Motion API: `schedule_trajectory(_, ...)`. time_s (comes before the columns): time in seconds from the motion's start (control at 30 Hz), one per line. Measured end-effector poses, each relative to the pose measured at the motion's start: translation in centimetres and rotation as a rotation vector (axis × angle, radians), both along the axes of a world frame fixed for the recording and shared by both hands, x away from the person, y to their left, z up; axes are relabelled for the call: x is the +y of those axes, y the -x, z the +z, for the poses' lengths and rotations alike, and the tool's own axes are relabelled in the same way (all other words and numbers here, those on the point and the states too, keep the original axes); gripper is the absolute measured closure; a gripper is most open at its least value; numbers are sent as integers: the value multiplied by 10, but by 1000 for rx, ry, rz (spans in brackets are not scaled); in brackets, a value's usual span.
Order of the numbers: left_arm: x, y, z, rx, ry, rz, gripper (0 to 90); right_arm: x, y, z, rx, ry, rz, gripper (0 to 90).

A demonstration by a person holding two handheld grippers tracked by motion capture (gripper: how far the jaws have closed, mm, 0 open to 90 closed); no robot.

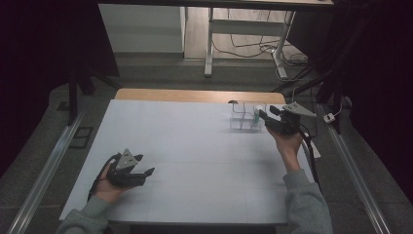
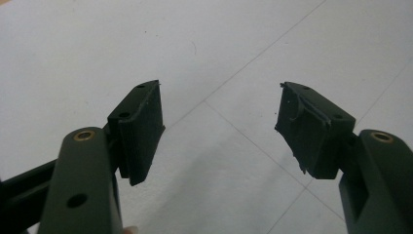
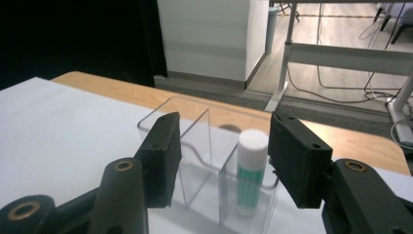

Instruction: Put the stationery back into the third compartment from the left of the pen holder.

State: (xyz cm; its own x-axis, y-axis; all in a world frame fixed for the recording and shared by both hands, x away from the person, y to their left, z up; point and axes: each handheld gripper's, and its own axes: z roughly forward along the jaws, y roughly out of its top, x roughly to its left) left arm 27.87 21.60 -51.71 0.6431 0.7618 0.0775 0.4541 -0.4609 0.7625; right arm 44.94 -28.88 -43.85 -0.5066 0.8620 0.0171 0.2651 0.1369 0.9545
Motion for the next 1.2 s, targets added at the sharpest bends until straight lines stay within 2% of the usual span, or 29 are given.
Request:
schedule_trajectory(0.1, 0, 0, 0, 0, 0, -2, 337, -1, 8, -3, 11, 42, 3, 449)
schedule_trajectory(0.2, 1, -1, 0, 2, 3, 2, 338, -2, 15, -4, 19, 49, 14, 449)
schedule_trajectory(0.37, 1, -1, 0, 3, 7, 1, 338, 0, 31, -8, 35, 95, 43, 446)
schedule_trajectory(0.53, 2, -1, 0, 3, 10, 1, 337, -2, 48, -14, 60, 104, 76, 432)
schedule_trajectory(0.73, 2, -1, 0, 4, 11, 1, 337, -6, 76, -25, 108, 129, 114, 417)
schedule_trajectory(0.83, 1, -1, 0, 4, 10, -1, 337, -10, 88, -32, 131, 122, 140, 404)
schedule_trajectory(1.0, 2, -2, -1, 5, 10, 2, 337, -13, 109, -43, 142, 136, 190, 388)
schedule_trajectory(1.2, 1, -2, -1, 12, 5, 6, 333, -14, 124, -52, 156, 130, 216, 386)
